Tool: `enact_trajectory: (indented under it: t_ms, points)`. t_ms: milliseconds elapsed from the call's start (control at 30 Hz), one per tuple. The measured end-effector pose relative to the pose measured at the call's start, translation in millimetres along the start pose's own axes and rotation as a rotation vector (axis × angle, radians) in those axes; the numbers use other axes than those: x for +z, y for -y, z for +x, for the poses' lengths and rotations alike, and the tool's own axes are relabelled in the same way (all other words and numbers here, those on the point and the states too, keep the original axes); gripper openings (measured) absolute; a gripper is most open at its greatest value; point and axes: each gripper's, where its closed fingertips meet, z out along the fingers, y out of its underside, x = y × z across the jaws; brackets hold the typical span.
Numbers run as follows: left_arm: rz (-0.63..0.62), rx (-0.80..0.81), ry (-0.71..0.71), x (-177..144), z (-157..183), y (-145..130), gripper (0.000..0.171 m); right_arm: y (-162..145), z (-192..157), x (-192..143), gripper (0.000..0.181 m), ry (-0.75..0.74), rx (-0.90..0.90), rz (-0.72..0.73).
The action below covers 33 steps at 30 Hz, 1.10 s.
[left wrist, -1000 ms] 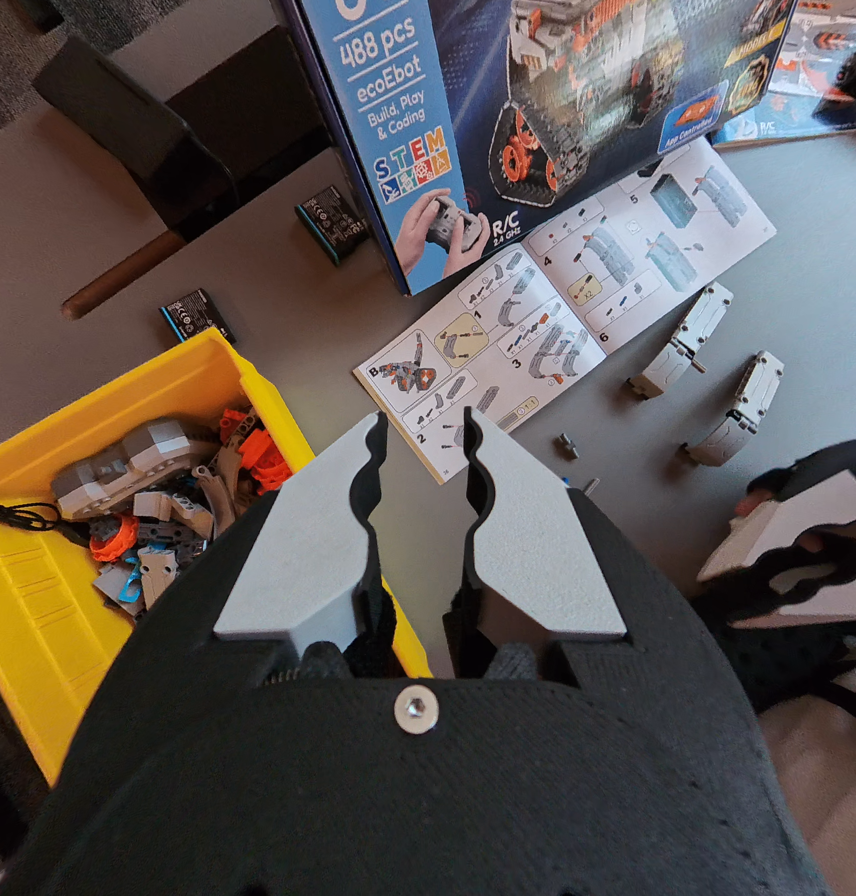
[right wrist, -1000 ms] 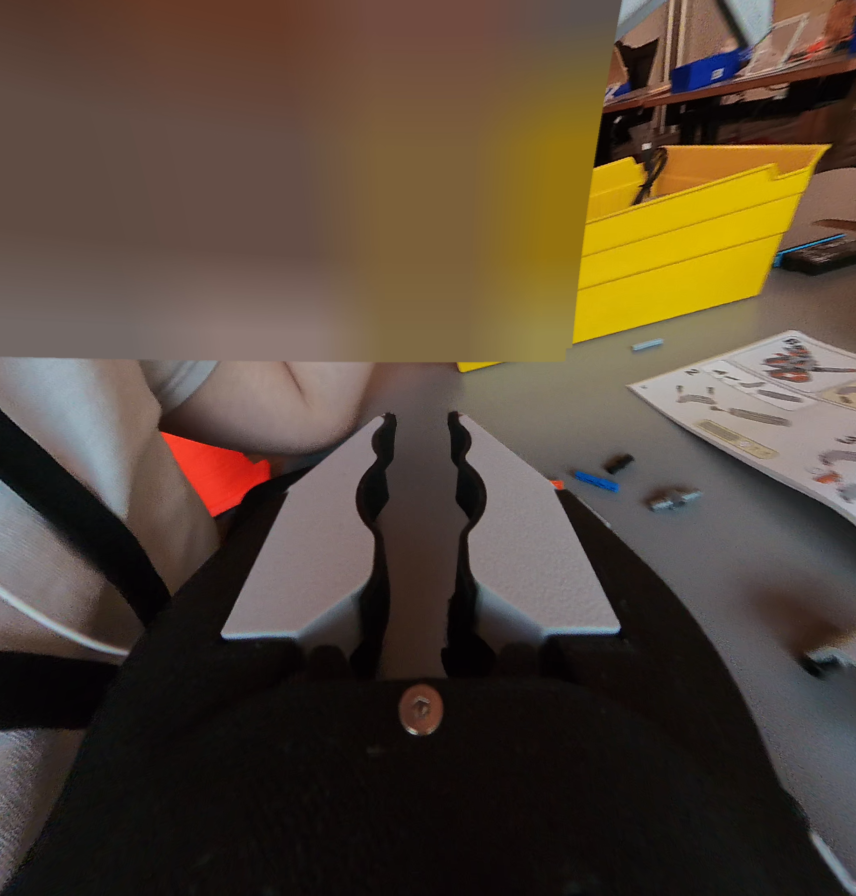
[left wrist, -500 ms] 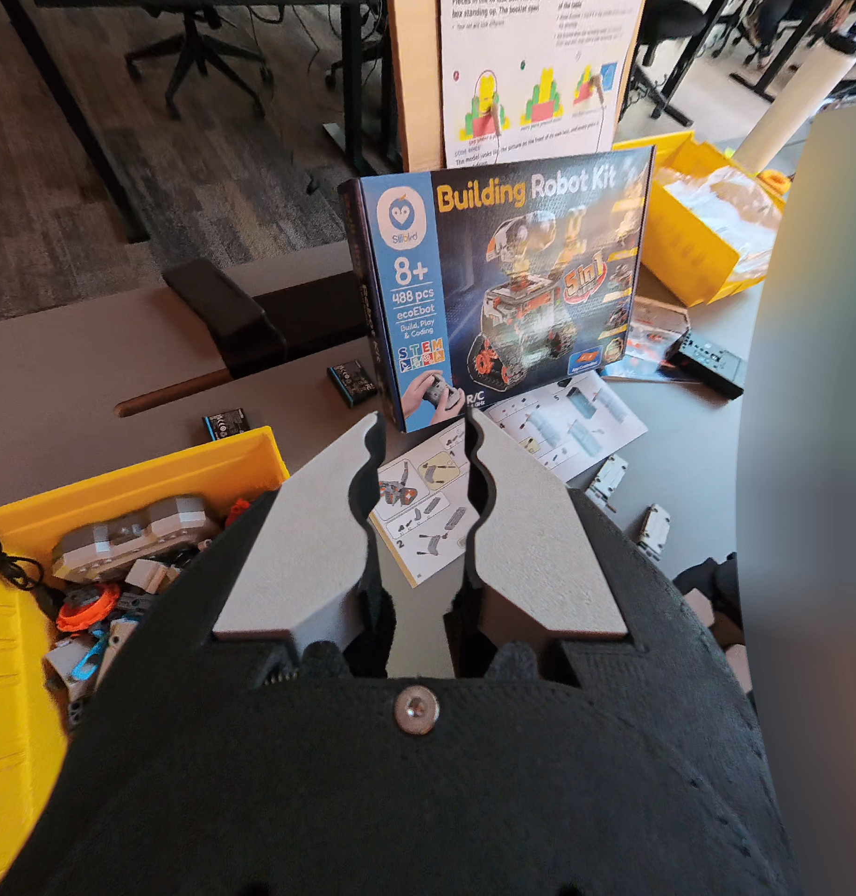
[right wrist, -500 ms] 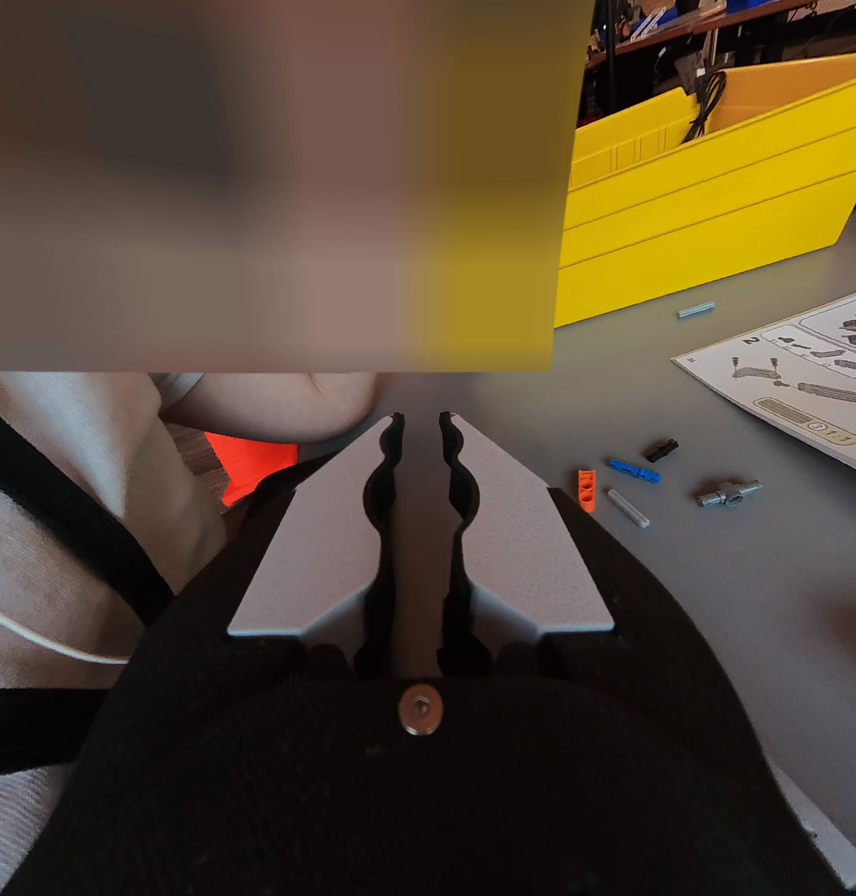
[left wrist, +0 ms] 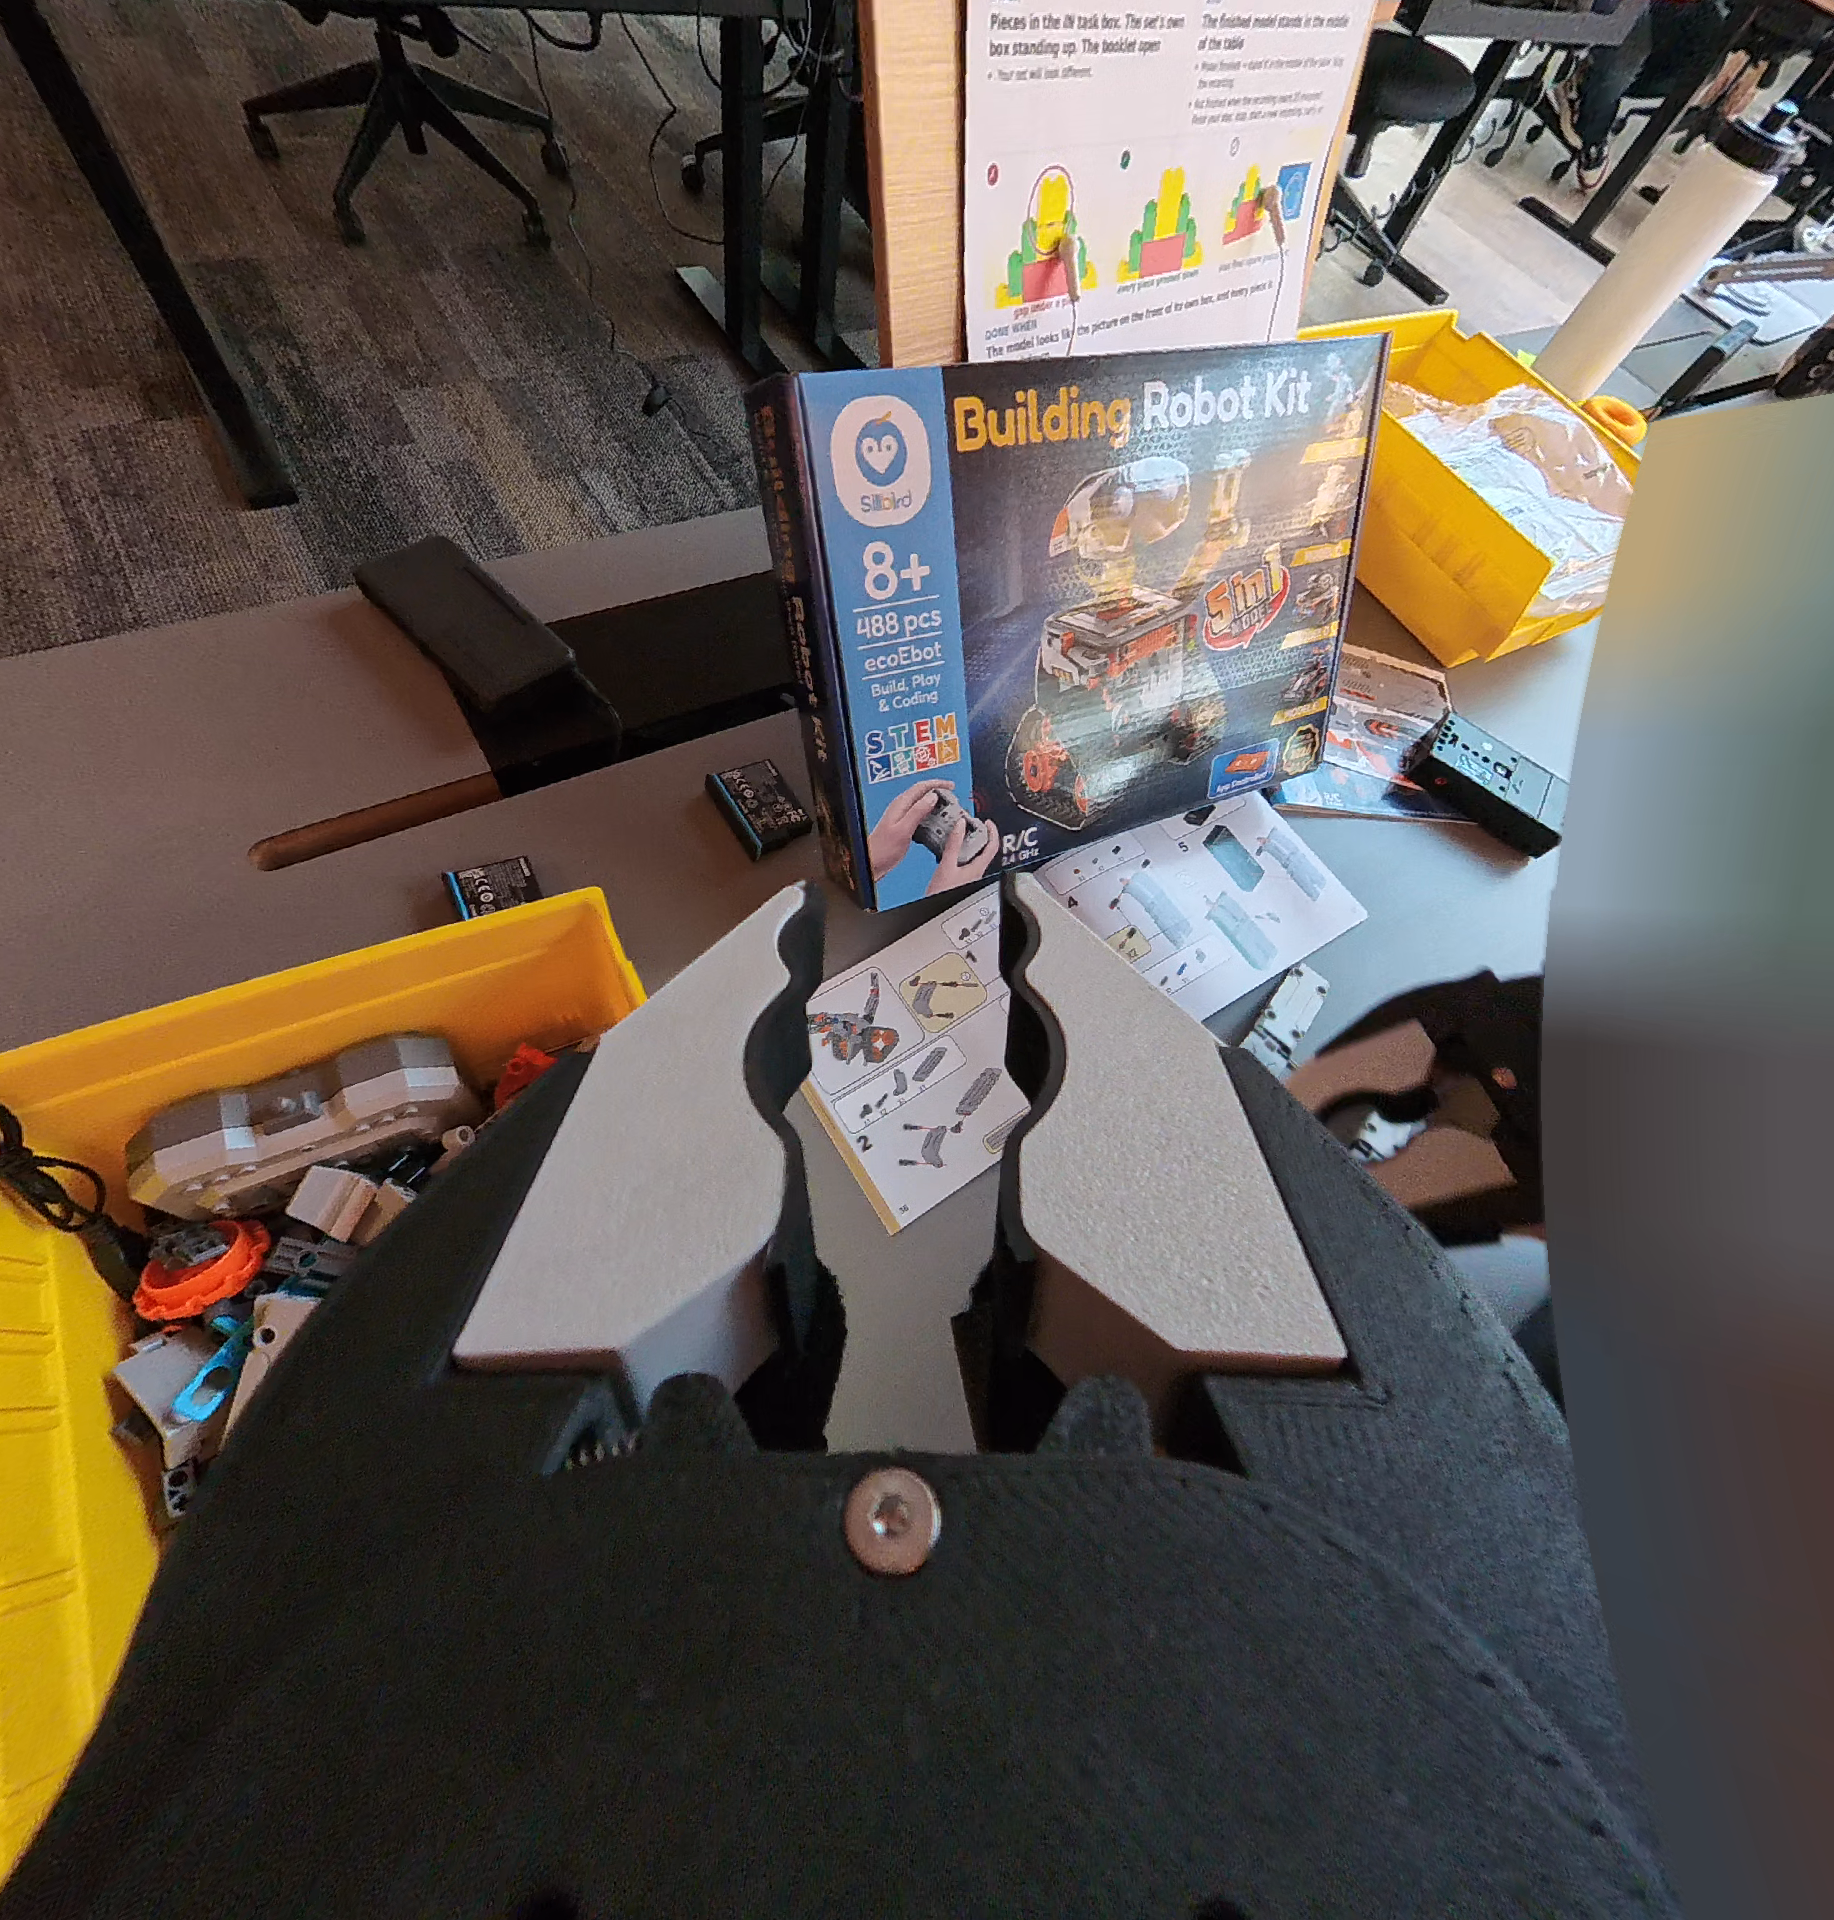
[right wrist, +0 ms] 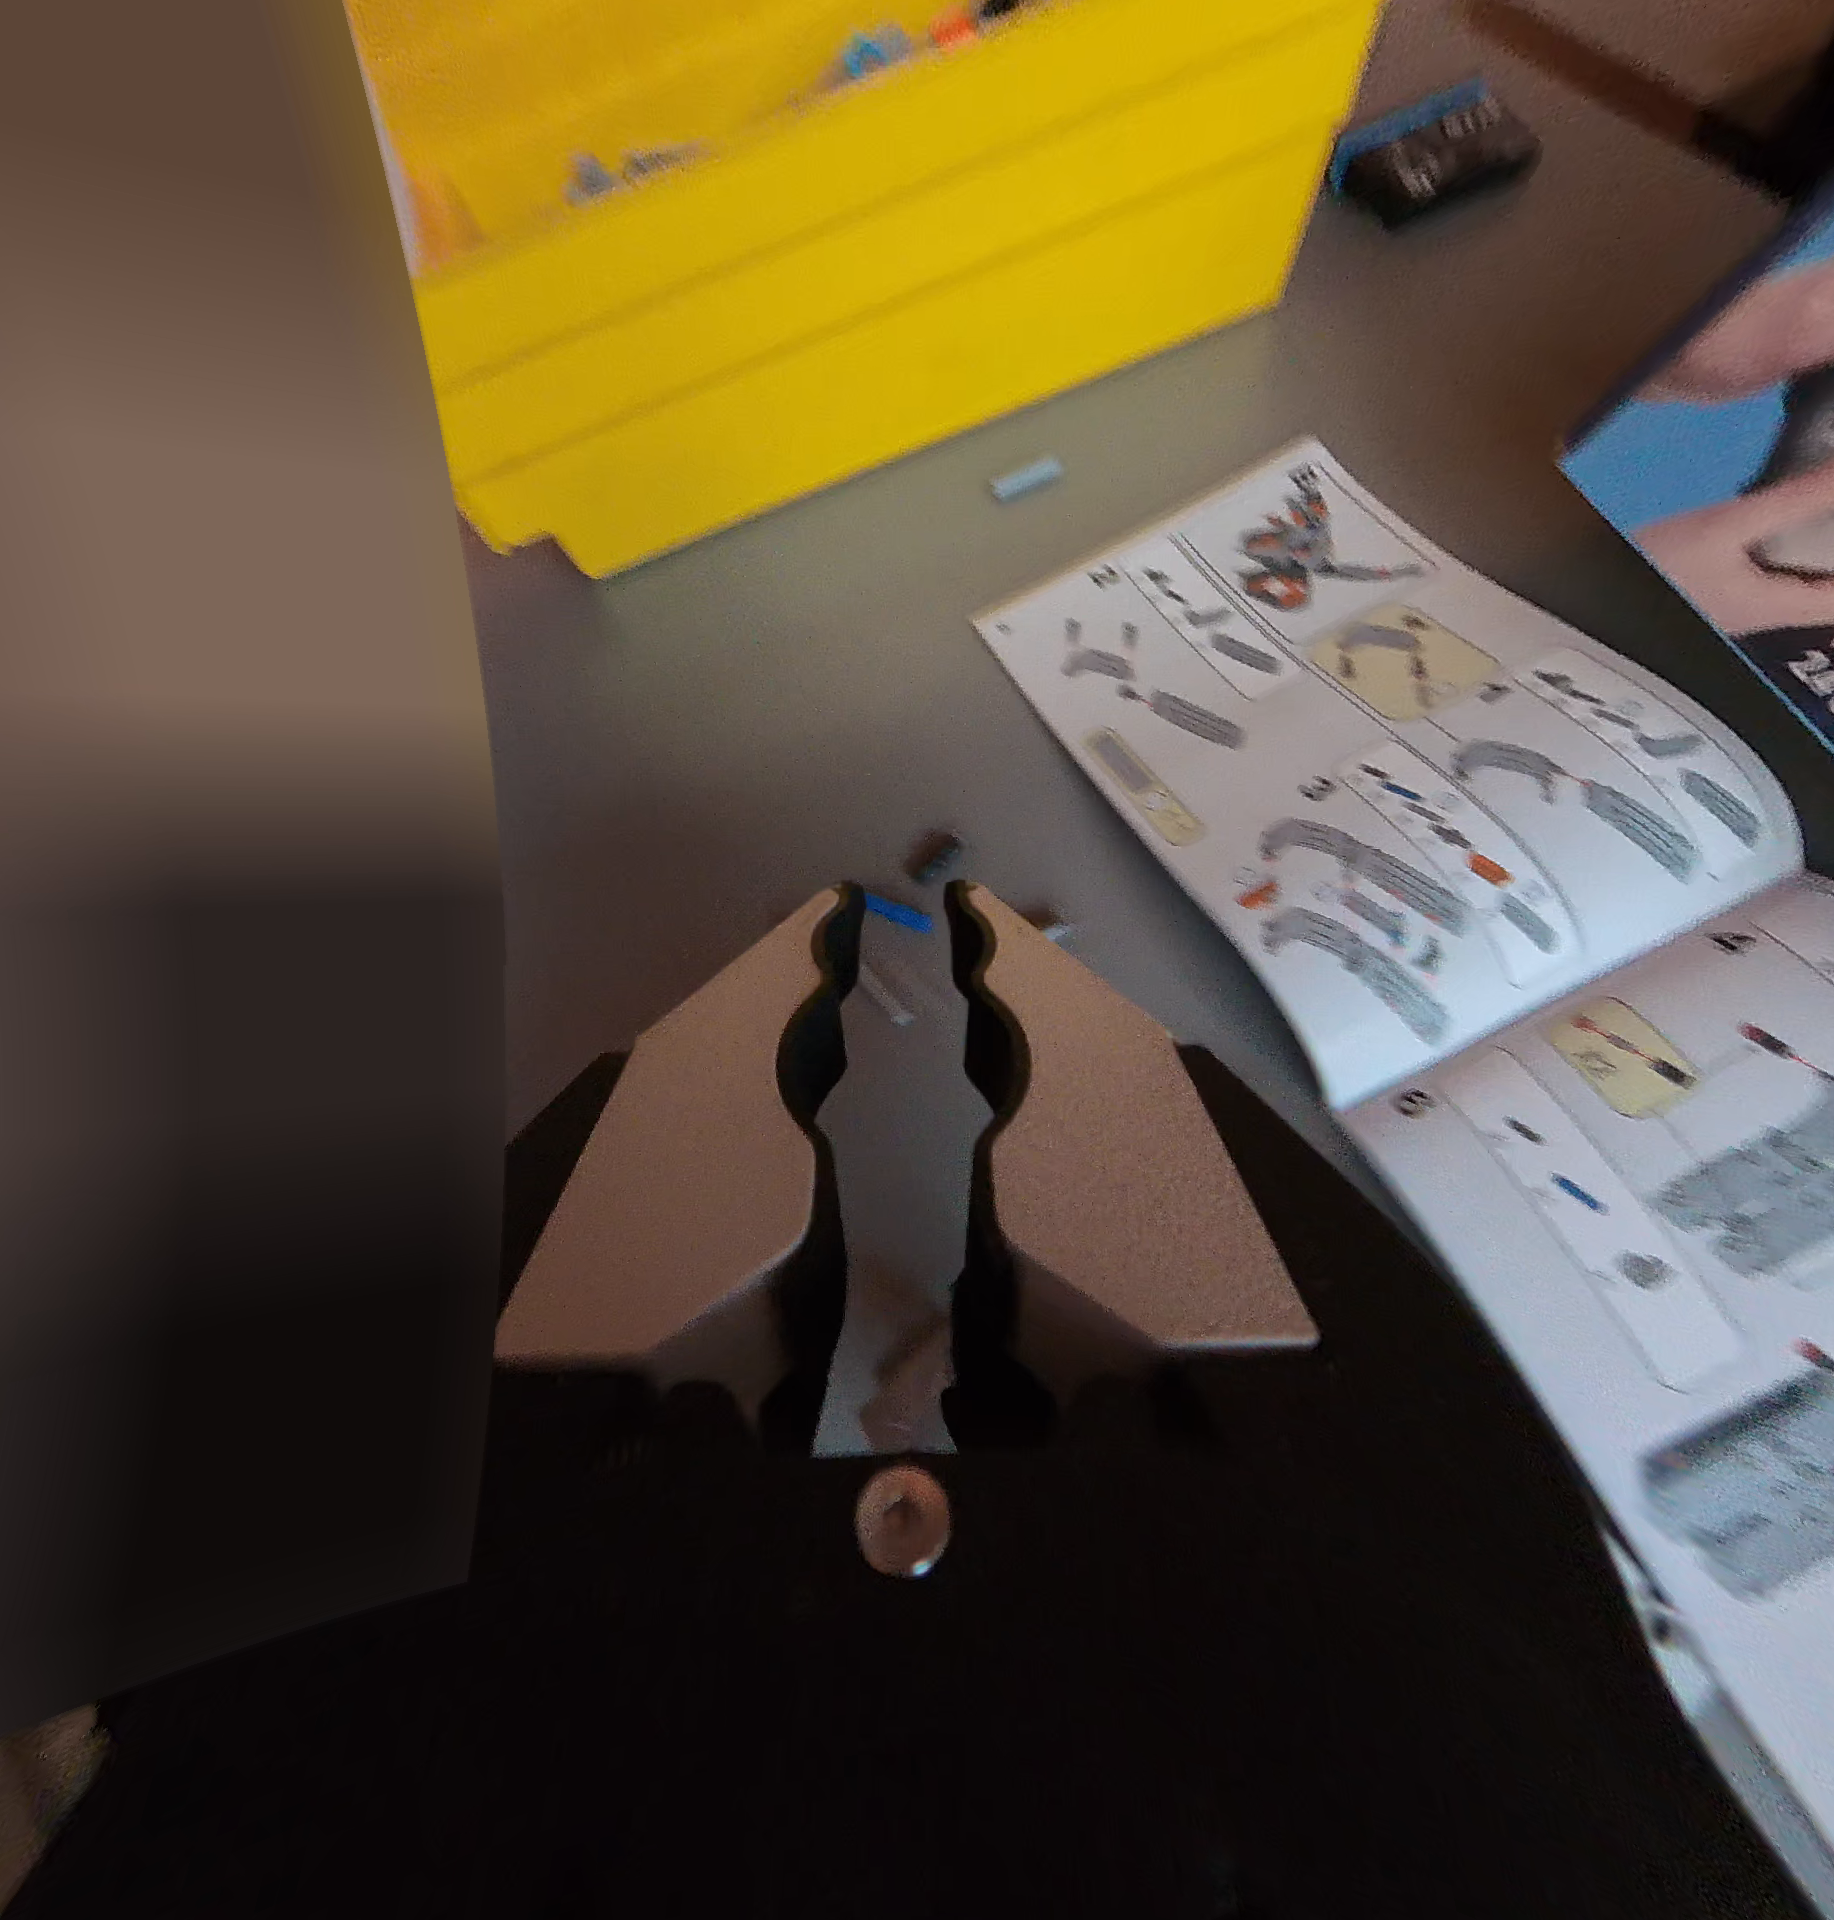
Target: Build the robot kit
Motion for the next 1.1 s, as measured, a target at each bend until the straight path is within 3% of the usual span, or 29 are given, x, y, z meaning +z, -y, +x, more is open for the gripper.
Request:
enact_trajectory:
  t_ms: [133,367,700,933,1100]
  points:
    - [-0.003,-0.022,0.007,-2.3,-8.2,-2.0,0.033,-14.6,27.1,15.2,0.019,-0.003,0.106,-0.213]
    - [-0.003,-0.035,0.025,-5.6,-16.1,-3.5,0.033,-30.7,28.6,37.8,0.029,-0.092,0.090,-0.338]
    - [-0.030,-0.018,0.031,-3.2,-14.2,-7.3,0.033,-44.9,31.4,43.8,0.030,-0.155,0.027,-0.391]
    - [-0.092,0.023,0.043,7.2,-10.1,-14.9,0.033,-49.0,37.9,38.6,0.005,-0.135,0.003,-0.369]
    - [-0.110,0.023,0.053,9.4,-11.9,-18.1,0.034,-49.1,32.1,39.4,0.004,-0.095,-0.008,-0.365]
